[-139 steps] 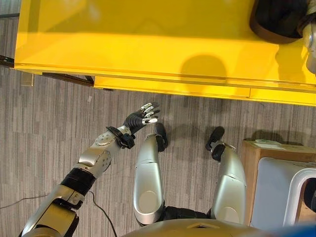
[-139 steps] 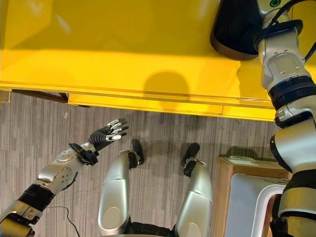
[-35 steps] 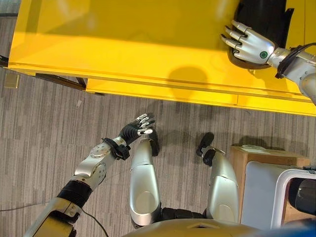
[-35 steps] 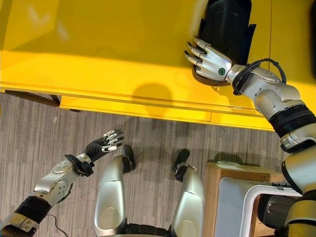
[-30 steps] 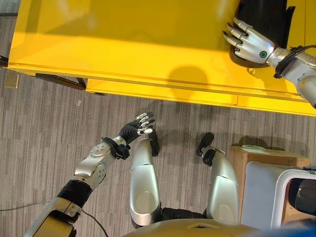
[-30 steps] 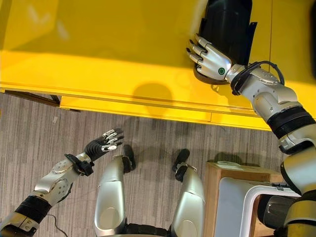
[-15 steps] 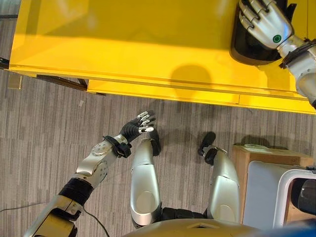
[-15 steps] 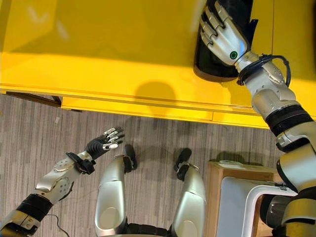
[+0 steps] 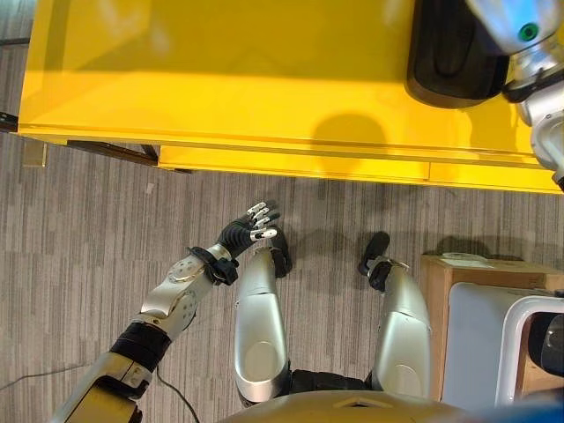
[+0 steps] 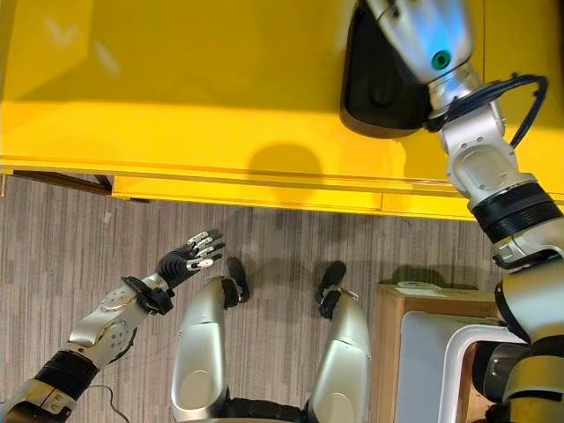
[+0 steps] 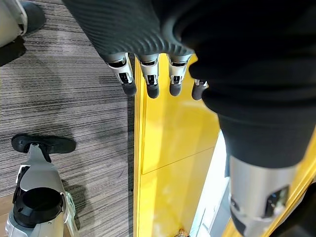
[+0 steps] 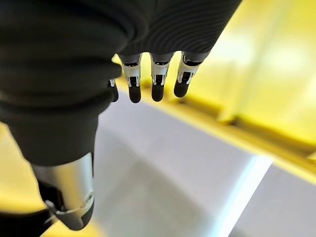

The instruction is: Move parts from the plastic box to the shelf.

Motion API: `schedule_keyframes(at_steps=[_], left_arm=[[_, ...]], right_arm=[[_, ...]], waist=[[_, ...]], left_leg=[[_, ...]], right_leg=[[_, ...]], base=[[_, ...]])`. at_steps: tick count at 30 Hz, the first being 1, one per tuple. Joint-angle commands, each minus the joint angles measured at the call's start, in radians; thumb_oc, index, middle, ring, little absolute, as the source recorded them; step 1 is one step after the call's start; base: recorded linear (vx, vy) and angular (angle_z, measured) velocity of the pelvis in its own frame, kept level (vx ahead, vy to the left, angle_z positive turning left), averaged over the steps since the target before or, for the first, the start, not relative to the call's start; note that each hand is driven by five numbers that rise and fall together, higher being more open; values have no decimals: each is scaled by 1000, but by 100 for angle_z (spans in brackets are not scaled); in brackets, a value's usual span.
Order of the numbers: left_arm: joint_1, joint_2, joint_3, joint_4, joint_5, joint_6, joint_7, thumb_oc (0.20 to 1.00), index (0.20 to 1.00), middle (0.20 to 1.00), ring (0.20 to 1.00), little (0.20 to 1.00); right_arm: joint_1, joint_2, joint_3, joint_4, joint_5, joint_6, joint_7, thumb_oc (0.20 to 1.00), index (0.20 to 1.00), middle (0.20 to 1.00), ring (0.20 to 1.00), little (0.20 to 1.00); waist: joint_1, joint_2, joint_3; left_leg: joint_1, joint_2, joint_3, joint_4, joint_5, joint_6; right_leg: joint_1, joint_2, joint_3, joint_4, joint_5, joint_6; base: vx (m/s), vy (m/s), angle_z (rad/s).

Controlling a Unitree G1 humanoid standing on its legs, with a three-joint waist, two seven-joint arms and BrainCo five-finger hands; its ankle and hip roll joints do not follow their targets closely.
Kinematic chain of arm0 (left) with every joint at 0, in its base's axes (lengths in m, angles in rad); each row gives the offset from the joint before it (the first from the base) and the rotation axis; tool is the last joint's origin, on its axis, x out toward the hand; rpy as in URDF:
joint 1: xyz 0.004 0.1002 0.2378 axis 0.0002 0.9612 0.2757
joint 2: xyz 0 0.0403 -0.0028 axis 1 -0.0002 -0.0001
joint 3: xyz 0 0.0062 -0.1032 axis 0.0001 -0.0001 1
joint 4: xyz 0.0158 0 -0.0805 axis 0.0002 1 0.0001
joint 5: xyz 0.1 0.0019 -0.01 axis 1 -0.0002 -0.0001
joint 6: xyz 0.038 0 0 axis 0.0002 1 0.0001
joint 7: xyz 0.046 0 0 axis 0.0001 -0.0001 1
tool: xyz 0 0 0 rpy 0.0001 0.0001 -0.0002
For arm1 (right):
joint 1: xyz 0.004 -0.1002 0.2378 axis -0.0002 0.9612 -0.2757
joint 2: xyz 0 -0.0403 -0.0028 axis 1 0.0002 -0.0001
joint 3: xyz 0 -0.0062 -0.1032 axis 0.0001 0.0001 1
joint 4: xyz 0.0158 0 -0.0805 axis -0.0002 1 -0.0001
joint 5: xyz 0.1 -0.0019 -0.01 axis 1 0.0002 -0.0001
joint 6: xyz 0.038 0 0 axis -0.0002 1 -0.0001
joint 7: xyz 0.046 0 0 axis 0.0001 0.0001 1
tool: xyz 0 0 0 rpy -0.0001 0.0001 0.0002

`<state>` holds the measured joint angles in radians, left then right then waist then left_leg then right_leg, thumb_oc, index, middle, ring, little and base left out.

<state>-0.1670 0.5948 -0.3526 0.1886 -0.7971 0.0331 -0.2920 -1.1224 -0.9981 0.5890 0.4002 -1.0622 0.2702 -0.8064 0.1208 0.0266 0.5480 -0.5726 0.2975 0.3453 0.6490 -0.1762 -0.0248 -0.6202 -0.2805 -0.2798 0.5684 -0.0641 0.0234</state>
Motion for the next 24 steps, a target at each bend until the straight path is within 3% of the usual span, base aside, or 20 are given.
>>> schedule_keyframes(at_steps=[1, 8, 11, 15, 18, 21, 24], left_arm=[[44, -40, -22, -104, -17, -26, 29, 1000, 1000, 1000, 1000, 1000], [64, -97, 2, -148, 8, 4, 78, 1000, 1000, 1000, 1000, 1000], [62, -121, 6, -160, 4, 19, 114, 1000, 1000, 1000, 1000, 1000], [76, -164, 33, -193, 16, 59, 136, 1000, 1000, 1000, 1000, 1000], [86, -175, 32, -208, 27, 56, 151, 1000, 1000, 1000, 1000, 1000], [106, -171, 46, -237, 3, 53, 169, 1000, 1000, 1000, 1000, 1000], [133, -166, 57, -259, -41, 49, 189, 1000, 1000, 1000, 1000, 1000]], right_arm=[[54, -49, -88, -81, 86, 20, -50, 1000, 1000, 1000, 1000, 1000], [322, 68, -354, -372, 178, -64, -122, 1000, 1000, 1000, 1000, 1000], [432, 134, -423, -481, 226, -166, -61, 1000, 1000, 1000, 1000, 1000], [627, 240, -430, -657, 322, -292, 90, 1000, 1000, 1000, 1000, 1000], [708, 284, -409, -698, 370, -330, 110, 1000, 1000, 1000, 1000, 1000], [804, 301, -400, -713, 429, -462, 132, 1000, 1000, 1000, 1000, 1000], [886, 302, -383, -738, 471, -539, 200, 1000, 1000, 1000, 1000, 1000]], waist=[[8, 27, -28], [-41, 30, -28], [-65, 25, -28], [-106, 10, -28], [-127, 6, -28], [-150, 2, -29], [-158, -3, -58]], left_leg=[[68, -21, -9, -117, 33, -29], [145, -41, 16, -171, 41, -27], [196, -50, 27, -201, 44, -27], [287, -59, 49, -253, 51, -30], [337, -56, 68, -289, 60, -34], [408, -61, 90, -338, 69, -36], [462, -70, 100, -385, 78, -40]], right_leg=[[47, 1, -15, 160, -148, 100], [106, 21, 11, 102, -144, 106], [150, 33, 23, 65, -140, 109], [234, 54, 40, -25, -118, 110], [281, 67, 43, -86, -96, 110], [350, 78, 46, -166, -72, 113], [411, 77, 46, -236, -51, 118]], base=[[0, 36, -3], [16, 52, -3], [42, 44, -7], [87, 45, -11], [47, 48, -19], [32, 80, -7], [47, 80, -15]])
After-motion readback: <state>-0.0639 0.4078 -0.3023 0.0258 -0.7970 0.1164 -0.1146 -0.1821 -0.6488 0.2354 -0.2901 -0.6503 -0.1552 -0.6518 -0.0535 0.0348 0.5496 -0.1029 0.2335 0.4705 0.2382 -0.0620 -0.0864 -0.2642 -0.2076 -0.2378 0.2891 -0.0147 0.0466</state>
